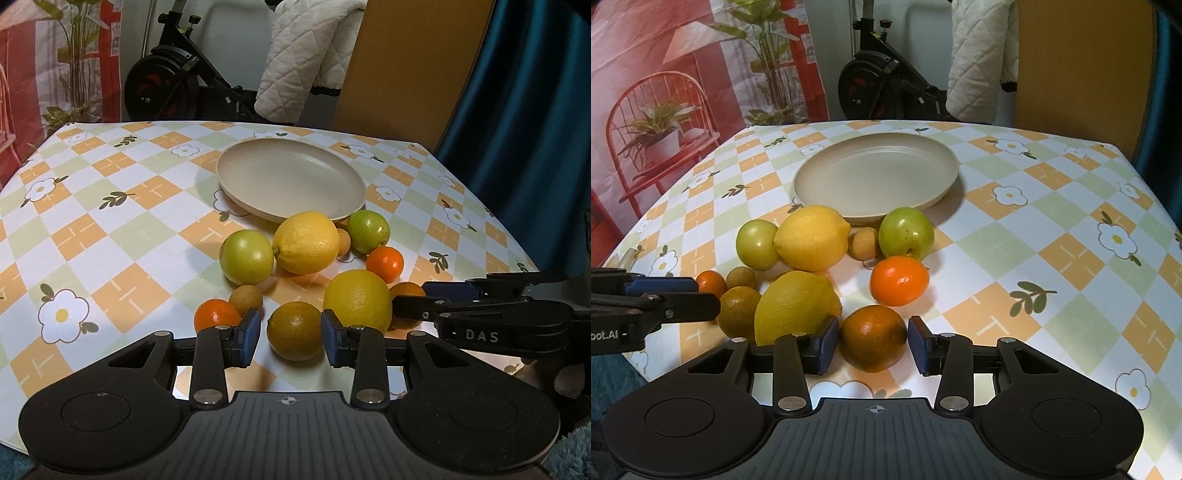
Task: Organize fruits
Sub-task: 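Move the left tool toward one orange while the right tool approaches another orange, then close the left tool on its orange while the right tool closes on another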
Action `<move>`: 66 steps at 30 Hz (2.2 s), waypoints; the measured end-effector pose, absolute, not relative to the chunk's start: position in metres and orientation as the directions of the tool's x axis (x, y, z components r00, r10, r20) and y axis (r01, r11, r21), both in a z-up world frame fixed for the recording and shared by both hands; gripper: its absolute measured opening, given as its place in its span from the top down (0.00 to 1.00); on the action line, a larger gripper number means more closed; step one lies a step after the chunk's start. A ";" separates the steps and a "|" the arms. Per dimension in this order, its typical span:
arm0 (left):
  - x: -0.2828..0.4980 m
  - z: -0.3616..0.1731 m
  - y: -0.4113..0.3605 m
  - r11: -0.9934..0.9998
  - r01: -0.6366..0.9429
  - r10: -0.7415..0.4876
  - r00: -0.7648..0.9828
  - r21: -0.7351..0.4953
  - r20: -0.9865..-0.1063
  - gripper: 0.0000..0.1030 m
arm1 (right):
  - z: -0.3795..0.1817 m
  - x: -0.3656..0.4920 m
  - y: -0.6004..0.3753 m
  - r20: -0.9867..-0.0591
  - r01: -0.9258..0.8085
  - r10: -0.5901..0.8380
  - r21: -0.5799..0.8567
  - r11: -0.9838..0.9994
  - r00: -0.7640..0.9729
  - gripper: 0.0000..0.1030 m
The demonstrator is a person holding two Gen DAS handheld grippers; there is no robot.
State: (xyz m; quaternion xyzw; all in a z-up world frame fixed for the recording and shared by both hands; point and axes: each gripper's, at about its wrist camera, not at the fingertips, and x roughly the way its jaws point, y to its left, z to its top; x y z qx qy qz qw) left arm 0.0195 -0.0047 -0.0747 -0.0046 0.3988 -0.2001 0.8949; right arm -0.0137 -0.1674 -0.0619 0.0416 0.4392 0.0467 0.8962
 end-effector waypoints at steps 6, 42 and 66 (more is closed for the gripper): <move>0.029 -0.081 -0.010 0.912 0.370 -0.377 0.580 -0.180 -0.722 0.63 | -0.061 -0.015 -0.168 -0.781 -0.044 0.119 0.117 0.992 0.613 0.64; 0.033 -0.094 -0.017 0.910 0.386 -0.364 0.568 -0.152 -0.738 0.51 | -0.065 -0.014 -0.176 -0.783 -0.013 0.125 0.148 0.989 0.609 0.57; 0.029 -0.101 -0.024 0.902 0.407 -0.367 0.545 -0.145 -0.754 0.57 | -0.068 -0.015 -0.181 -0.769 -0.006 0.166 0.207 0.978 0.617 0.63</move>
